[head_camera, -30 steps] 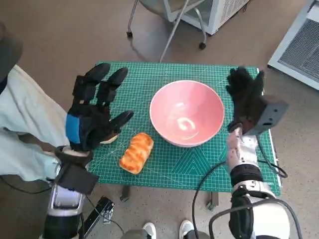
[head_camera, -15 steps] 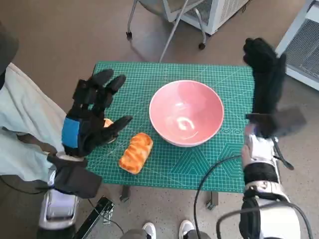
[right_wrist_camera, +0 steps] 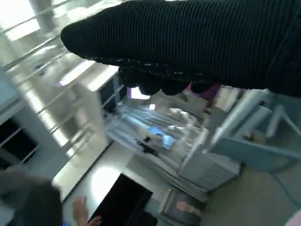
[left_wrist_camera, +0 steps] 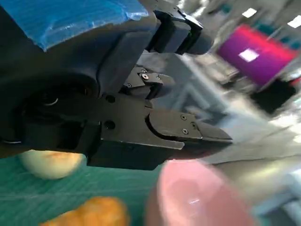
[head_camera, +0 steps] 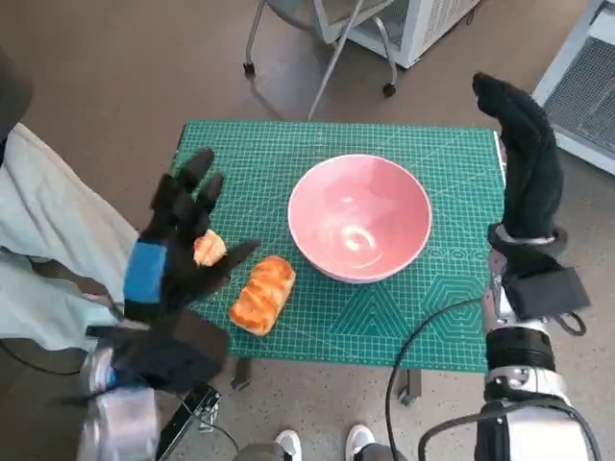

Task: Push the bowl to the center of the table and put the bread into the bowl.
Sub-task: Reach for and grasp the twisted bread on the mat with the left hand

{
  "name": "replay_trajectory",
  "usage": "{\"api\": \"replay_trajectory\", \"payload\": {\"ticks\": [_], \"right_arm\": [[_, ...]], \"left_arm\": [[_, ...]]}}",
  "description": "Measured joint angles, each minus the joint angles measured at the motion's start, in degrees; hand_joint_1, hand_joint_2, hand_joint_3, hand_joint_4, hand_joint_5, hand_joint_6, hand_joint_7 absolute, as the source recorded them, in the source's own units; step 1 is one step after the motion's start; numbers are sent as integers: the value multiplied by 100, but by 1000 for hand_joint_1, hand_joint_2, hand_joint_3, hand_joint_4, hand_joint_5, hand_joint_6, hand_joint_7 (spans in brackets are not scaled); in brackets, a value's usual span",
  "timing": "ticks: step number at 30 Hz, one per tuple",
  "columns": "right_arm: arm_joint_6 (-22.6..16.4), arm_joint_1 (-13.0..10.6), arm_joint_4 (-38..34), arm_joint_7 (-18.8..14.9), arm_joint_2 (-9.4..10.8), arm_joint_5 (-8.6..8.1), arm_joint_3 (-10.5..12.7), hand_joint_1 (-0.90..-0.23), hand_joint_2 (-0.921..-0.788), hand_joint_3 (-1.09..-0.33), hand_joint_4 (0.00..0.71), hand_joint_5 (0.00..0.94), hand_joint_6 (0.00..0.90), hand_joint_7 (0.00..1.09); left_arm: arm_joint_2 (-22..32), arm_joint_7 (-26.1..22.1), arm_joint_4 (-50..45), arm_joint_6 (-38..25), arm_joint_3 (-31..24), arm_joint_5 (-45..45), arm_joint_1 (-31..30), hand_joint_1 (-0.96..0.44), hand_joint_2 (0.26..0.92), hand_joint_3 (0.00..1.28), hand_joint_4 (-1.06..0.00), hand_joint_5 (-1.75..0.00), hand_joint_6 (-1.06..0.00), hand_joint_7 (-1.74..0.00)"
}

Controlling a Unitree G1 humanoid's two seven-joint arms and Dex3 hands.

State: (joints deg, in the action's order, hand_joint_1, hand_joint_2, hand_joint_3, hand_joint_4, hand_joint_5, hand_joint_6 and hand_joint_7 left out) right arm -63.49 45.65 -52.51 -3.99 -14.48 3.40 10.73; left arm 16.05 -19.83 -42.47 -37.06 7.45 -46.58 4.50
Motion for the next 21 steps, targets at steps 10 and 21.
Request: {"api": "replay_trajectory", "payload": {"ticks": [10, 21], "right_arm": [[24, -320, 290, 492, -108, 533, -160, -616, -921, -759, 335, 7, 100, 731], [171, -422, 532, 763, -105, 724, -344, -598, -921, -766, 329, 3, 79, 729]], "left_arm": [[90, -1673, -724, -422, 551, -1849, -134, -628, 916, 2, -230, -58, -140, -340], [-344, -2612, -662, -166, 650, -2866, -136, -625, 918, 0, -253, -30, -207, -242]]}}
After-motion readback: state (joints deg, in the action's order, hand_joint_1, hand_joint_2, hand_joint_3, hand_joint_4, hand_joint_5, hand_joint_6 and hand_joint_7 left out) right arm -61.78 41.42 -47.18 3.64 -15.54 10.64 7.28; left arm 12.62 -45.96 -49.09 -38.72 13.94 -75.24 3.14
